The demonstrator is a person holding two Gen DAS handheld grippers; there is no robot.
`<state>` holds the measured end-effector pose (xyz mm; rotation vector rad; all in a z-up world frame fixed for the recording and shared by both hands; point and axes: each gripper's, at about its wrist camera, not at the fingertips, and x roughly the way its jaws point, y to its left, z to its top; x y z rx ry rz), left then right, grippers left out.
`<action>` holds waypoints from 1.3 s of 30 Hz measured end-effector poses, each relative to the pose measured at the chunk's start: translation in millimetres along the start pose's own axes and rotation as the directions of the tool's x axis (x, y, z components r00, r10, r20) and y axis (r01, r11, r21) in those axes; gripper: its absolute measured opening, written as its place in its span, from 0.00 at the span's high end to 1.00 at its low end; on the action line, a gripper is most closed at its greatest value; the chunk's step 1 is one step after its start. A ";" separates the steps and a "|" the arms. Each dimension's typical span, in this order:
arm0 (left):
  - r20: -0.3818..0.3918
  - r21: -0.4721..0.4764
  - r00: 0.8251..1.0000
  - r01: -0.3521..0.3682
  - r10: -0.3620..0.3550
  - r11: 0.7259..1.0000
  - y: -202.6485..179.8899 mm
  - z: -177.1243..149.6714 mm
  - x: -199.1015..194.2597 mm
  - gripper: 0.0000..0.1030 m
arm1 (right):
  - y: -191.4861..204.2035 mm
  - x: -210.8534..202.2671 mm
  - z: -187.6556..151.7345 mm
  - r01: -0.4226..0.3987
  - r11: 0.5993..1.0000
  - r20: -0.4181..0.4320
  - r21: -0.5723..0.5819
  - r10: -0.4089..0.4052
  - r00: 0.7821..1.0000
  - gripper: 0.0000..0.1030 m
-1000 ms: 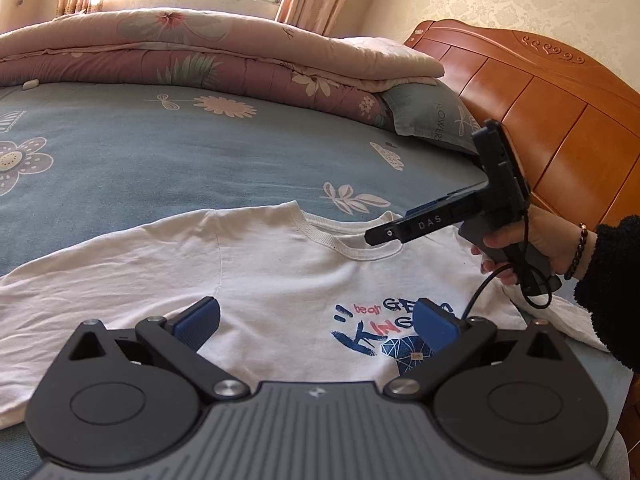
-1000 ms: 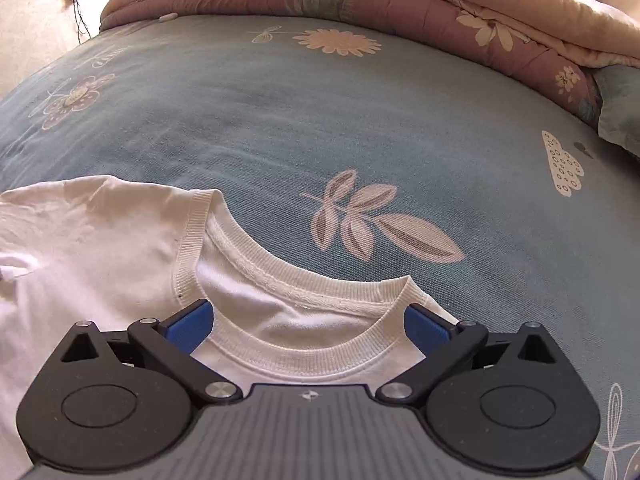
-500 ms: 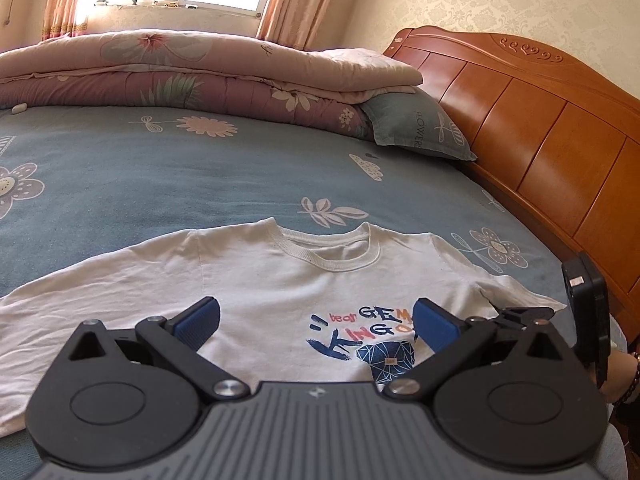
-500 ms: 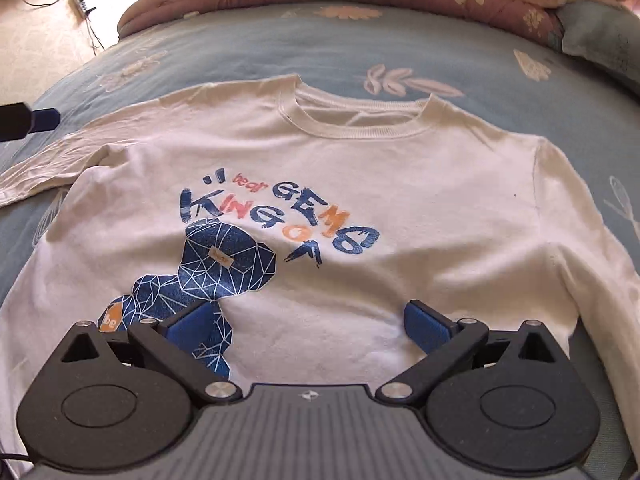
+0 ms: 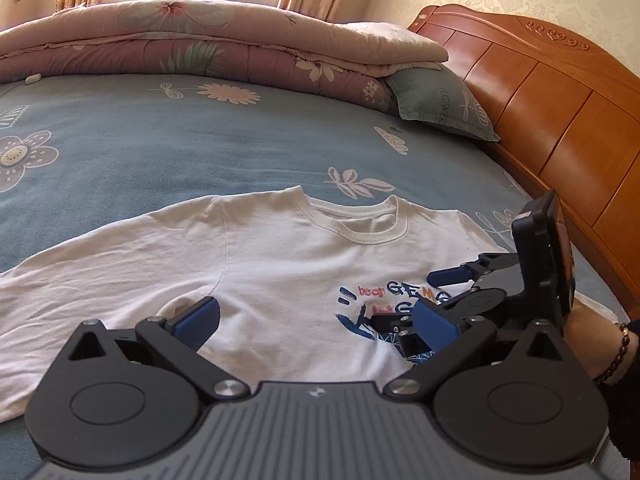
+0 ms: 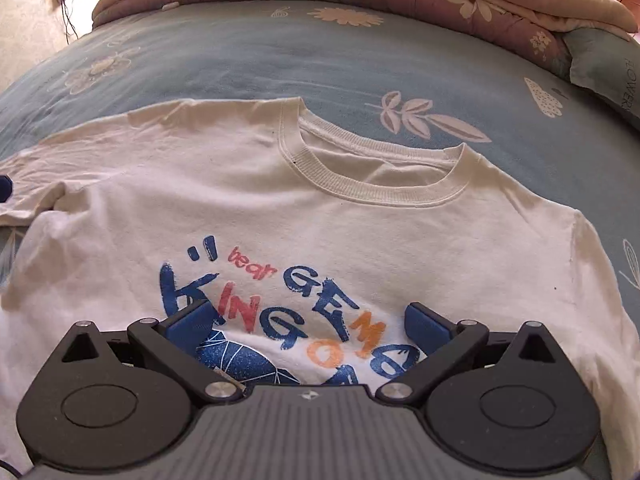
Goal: Fold clothes
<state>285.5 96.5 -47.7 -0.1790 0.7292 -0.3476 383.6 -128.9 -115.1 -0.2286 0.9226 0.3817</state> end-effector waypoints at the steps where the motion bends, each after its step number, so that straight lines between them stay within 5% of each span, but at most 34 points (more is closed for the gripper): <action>1: 0.005 -0.006 1.000 -0.001 0.001 1.000 2.3 0.6 -1.6 0.01 | 1.3 2.3 2.3 -0.007 1.000 0.043 -0.015 0.007 0.999 0.00; 12: 0.073 -0.044 0.997 -0.017 0.020 0.999 14.4 10.1 -22.6 0.01 | -5.8 22.5 54.8 -0.004 0.991 0.040 0.136 -0.001 0.999 0.00; 14: 0.066 -0.052 0.998 -0.015 0.018 0.999 16.3 10.0 -21.2 0.01 | 1.9 41.1 57.4 0.031 0.994 0.010 0.106 -0.032 0.999 0.00; 16: 0.061 -0.054 0.998 -0.019 0.023 0.998 16.7 9.8 -19.6 0.01 | 9.4 49.8 63.7 0.063 0.997 0.069 0.038 -0.065 0.995 0.00; 22: 0.064 -0.065 0.998 -0.013 0.017 0.998 18.6 11.4 -18.5 0.01 | -8.6 28.5 78.7 -0.002 0.997 0.053 0.081 -0.003 0.999 0.00; 28: 0.034 -0.065 0.999 0.002 0.000 0.998 7.2 7.6 -6.0 0.01 | -2.8 -68.6 -15.4 0.015 1.000 0.079 0.002 -0.015 0.997 0.00; 33: -0.069 0.009 0.997 0.040 -0.039 0.999 -27.0 -13.1 24.9 0.01 | 4.6 -82.7 -90.6 0.103 0.995 0.029 0.001 -0.103 0.994 0.00; 39: -0.171 0.048 0.985 0.047 -0.038 0.998 -53.7 -48.6 59.2 0.01 | -12.2 -82.9 -117.2 0.042 0.986 0.058 0.162 -0.052 0.997 0.00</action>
